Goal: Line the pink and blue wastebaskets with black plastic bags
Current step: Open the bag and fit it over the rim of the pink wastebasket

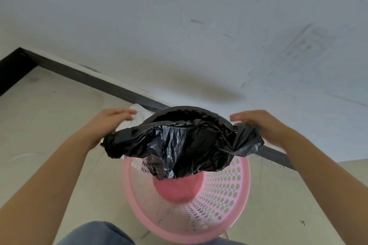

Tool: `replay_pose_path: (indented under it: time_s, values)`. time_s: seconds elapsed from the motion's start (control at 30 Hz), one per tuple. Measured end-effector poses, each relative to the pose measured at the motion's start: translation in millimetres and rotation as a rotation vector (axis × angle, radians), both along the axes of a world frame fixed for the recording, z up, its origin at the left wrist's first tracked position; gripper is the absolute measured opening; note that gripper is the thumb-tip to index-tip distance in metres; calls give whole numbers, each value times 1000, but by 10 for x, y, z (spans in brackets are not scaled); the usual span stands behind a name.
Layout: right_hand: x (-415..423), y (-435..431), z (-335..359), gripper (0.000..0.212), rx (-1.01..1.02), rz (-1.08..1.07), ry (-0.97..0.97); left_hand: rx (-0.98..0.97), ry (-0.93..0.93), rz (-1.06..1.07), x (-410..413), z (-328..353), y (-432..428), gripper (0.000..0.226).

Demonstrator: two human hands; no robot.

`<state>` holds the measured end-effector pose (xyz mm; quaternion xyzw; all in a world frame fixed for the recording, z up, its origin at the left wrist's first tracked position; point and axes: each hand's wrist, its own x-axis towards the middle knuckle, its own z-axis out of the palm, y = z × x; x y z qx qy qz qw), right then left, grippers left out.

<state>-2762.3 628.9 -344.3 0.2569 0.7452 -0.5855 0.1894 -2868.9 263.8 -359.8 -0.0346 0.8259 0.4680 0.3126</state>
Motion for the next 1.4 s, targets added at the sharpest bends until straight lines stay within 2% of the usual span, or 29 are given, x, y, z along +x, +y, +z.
replay_pose_path:
  time_s: [0.07, 0.13, 0.2, 0.27, 0.33, 0.4, 0.47, 0.5, 0.57, 0.63, 0.7, 0.8, 0.9, 0.97, 1.07, 1.2, 1.23, 1.3, 1.4]
  values:
    - [-46, -56, 259, 16, 231, 4, 115, -5, 168, 27, -23, 256, 38, 19]
    - [-18, -228, 519, 13, 462, 47, 269, 8, 290, -38, 53, 543, 195, 21]
    - [83, -508, 718, 13, 521, 164, 377, -40, 442, -205, 240, 722, 454, 24]
    - [243, -784, 712, 41, 641, 436, 345, -192, 632, -484, 501, 697, 708, 35]
    - [360, -893, 490, 67, 999, 745, 267, -444, 746, -737, 724, 480, 858, 48]
    - [524, -845, 309, 65, 1213, 781, 286, -634, 787, -774, 867, 215, 848, 58]
    - [698, -736, 261, 49, 1194, 578, 340, -660, 814, -636, 935, 27, 741, 61]
    - [810, -675, 239, 39, 1127, 456, 416, -664, 857, -578, 967, -26, 689, 62]
    - [1031, -584, 215, 27, 1073, 353, 604, -688, 932, -536, 1032, -85, 606, 64]
    - [1249, -508, 112, 25, 1080, 402, 720, -681, 993, -556, 1091, -90, 550, 59]
    - [1427, -472, -3, 21, 1055, 509, 705, -644, 1069, -605, 1163, -18, 524, 46]
    - [1607, -425, -138, 17, 1041, 579, 654, -472, 1145, -672, 1343, 79, 460, 28]
    - [1765, -387, -270, 15, 1032, 587, 633, -394, 1159, -863, 1642, 95, 301, 23]
    - [1847, -387, -344, 14, 1044, 618, 656, -353, 1176, -987, 1849, 101, 180, 4]
    - [1897, -434, -396, 14, 1083, 682, 715, -320, 1142, -1125, 2061, 83, 51, 18]
    - [1823, -493, -459, 19, 1203, 783, 798, -316, 1118, -1333, 2123, 14, -53, 7]
    - [1796, -500, -491, 19, 1233, 820, 799, -311, 1126, -1339, 2116, -4, -65, 6]
    - [1739, -504, -541, 22, 1284, 890, 748, -307, 1123, -1288, 2125, -44, -92, 21]
    - [1648, -490, -591, 27, 1272, 894, 621, -400, 1056, -1239, 2184, -101, -120, 15]
